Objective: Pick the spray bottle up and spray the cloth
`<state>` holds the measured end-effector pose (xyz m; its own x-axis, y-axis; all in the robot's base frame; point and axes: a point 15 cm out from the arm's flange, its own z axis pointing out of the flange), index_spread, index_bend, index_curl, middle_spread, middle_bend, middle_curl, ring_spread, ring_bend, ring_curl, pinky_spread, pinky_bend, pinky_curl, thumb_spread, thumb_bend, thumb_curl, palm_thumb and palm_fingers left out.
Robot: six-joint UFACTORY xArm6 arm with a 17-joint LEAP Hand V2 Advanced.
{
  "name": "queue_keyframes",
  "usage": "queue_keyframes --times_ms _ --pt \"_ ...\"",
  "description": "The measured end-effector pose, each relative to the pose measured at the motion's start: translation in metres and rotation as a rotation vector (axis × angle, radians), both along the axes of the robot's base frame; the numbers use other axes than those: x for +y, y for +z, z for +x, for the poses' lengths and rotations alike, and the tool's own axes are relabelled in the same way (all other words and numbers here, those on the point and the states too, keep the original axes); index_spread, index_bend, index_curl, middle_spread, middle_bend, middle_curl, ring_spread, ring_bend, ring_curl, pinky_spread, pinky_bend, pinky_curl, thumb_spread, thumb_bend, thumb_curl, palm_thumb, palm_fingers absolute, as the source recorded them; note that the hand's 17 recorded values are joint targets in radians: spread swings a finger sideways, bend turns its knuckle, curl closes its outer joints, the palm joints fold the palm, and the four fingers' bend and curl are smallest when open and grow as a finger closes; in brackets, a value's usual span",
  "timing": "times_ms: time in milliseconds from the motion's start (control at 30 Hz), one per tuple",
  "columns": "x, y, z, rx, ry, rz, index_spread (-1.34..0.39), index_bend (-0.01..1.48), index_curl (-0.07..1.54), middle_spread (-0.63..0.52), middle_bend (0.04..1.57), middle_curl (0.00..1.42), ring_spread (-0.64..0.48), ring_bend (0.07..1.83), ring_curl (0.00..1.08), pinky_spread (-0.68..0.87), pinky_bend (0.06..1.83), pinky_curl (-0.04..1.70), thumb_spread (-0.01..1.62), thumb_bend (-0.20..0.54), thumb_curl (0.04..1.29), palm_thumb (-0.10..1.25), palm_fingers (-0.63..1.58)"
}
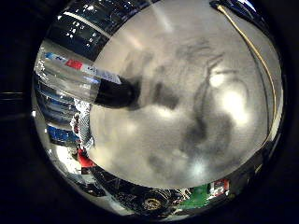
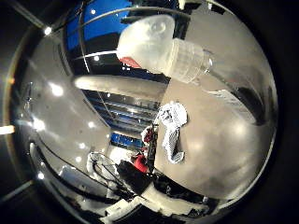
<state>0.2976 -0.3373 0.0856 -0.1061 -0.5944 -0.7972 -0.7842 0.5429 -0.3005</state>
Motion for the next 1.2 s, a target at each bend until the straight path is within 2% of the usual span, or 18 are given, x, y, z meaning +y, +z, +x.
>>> queue_keyframes --times_ms 233,400,500,567,600,700,800,900,1033,1200 --pt "0.016 0.002 0.026 -0.010 0.042 -0.005 -0.17 0.16 0.27 0.07 0.26 0.35 0.14 0.40 0.26 0.39 0.39 0.30 0.97 -0.027 0.28 0.26 0.26" --pt "0.032 0.004 0.044 -0.019 0.081 0.000 -0.18 0.16 0.27 0.04 0.32 0.36 0.07 0.53 0.28 0.34 0.38 0.28 0.98 -0.026 0.28 0.28 0.43" --pt "0.041 0.004 0.055 -0.024 0.103 0.003 -0.22 0.18 0.28 -0.02 0.44 0.40 0.00 0.72 0.32 0.21 0.38 0.25 0.98 -0.025 0.28 0.29 0.71" --pt "0.048 0.006 0.063 -0.031 0.115 0.007 -0.24 0.18 0.29 -0.04 0.49 0.42 -0.02 0.77 0.33 0.16 0.38 0.24 0.98 -0.024 0.28 0.30 0.78" --pt "0.051 0.006 0.066 -0.033 0.120 0.009 -0.27 0.19 0.28 -0.07 0.56 0.44 -0.05 0.82 0.33 0.06 0.46 0.23 0.98 -0.021 0.28 0.31 1.06" --pt "0.060 0.008 0.074 -0.039 0.134 0.015 -0.32 0.30 0.37 -0.10 0.71 0.52 -0.12 0.92 0.40 -0.14 0.63 0.31 0.99 -0.015 0.29 0.35 1.36" --pt "0.069 0.007 0.080 -0.040 0.154 0.021 -0.36 0.58 0.52 -0.12 0.92 0.61 -0.17 1.06 0.48 -0.29 0.87 0.42 1.00 -0.014 0.29 0.42 1.35" --pt "0.077 0.008 0.082 -0.042 0.169 0.031 -0.37 0.76 0.66 -0.14 1.09 0.68 -0.19 1.21 0.54 -0.30 1.07 0.53 1.01 -0.012 0.30 0.50 1.24" --pt "0.084 0.012 0.085 -0.049 0.188 0.034 -0.36 0.91 0.77 -0.15 1.19 0.73 -0.20 1.30 0.59 -0.28 1.20 0.61 1.02 0.001 0.31 0.59 1.19" --pt "0.088 0.028 0.089 -0.073 0.202 0.034 -0.31 1.08 0.89 -0.14 1.33 0.79 -0.21 1.39 0.66 -0.22 1.30 0.76 1.03 0.006 0.37 0.80 1.10"
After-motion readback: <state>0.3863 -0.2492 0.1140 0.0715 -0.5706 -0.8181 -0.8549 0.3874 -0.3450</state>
